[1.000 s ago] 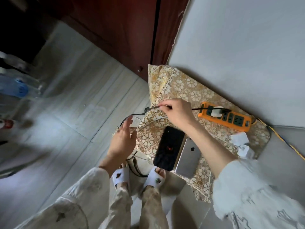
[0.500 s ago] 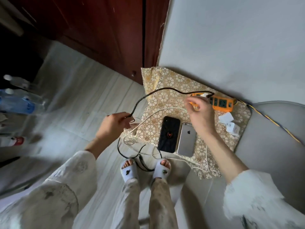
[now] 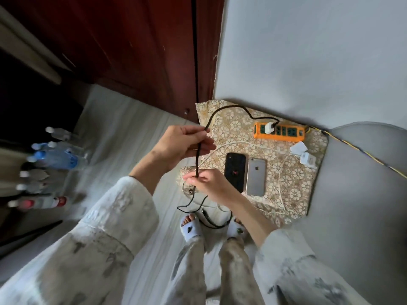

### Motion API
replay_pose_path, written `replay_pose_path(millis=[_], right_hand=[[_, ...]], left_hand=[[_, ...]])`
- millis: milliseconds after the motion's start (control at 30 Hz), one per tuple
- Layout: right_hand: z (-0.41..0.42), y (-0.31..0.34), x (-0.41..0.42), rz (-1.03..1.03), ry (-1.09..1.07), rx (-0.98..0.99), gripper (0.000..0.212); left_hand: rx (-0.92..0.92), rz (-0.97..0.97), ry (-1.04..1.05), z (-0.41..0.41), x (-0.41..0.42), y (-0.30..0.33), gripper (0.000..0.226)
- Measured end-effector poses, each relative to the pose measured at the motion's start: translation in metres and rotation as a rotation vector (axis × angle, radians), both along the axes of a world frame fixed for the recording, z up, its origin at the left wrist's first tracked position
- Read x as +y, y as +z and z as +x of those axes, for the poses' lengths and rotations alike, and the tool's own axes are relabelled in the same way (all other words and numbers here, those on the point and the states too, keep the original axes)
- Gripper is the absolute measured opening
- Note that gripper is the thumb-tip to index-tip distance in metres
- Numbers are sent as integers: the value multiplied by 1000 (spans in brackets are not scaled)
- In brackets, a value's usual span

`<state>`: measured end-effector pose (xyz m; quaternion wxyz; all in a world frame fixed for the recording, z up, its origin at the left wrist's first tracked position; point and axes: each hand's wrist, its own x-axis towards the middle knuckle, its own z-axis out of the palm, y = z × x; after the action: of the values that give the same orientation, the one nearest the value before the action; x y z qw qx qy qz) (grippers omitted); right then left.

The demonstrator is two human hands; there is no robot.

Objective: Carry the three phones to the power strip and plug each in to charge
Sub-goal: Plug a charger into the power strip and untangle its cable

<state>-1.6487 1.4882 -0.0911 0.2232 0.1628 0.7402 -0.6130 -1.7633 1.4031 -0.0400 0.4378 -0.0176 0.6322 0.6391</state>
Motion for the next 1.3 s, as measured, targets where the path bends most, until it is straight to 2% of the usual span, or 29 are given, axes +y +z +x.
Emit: replay_pose_path(millis=[133, 233, 367, 433, 500, 533, 600, 700, 833, 933, 1067, 1133, 1200, 1300], right_hand=[[10, 26, 18, 9, -163, -33, 25], [13, 54, 39, -232, -341, -49, 21], [0, 102, 63, -542, -451, -14, 19], [-10, 123, 74, -651, -485, -3, 20], [-18, 142, 84, -717, -504, 12, 21], [-20, 149, 88, -748, -516, 23, 23], [-21, 156, 95, -795, -537, 40, 32], [-11, 155, 98, -669, -447, 11, 44], [8, 153, 90, -453, -151, -48, 37], [10, 167, 88, -298, 53, -21, 31], [2, 192, 96, -62, 78, 99, 12], [-3, 205, 103, -35, 13, 145, 14], [-9, 223, 110, -78, -25, 178, 14], [-23, 253, 115, -171, -98, 276, 12]], left_hand=[[86, -91, 75, 12, -9, 10, 25], [132, -197, -12, 35, -20, 15, 36], [-2, -19, -151, 77, -30, 22, 45], [95, -55, -226, 93, -33, 26, 33], [297, -175, -314, 100, -33, 31, 20], [367, -231, -300, 101, -31, 35, 19], [370, -277, -137, 96, -26, 51, 26], [383, -200, 80, 79, -17, 87, 27], [380, 77, 264, 55, -1, 148, 24], [293, 265, 384, 34, 13, 187, 23], [178, 467, 532, 8, 20, 224, 22], [158, 531, 548, -2, 19, 234, 22], [178, 496, 520, -7, 17, 233, 20], [238, 236, 420, 3, 20, 211, 24]])
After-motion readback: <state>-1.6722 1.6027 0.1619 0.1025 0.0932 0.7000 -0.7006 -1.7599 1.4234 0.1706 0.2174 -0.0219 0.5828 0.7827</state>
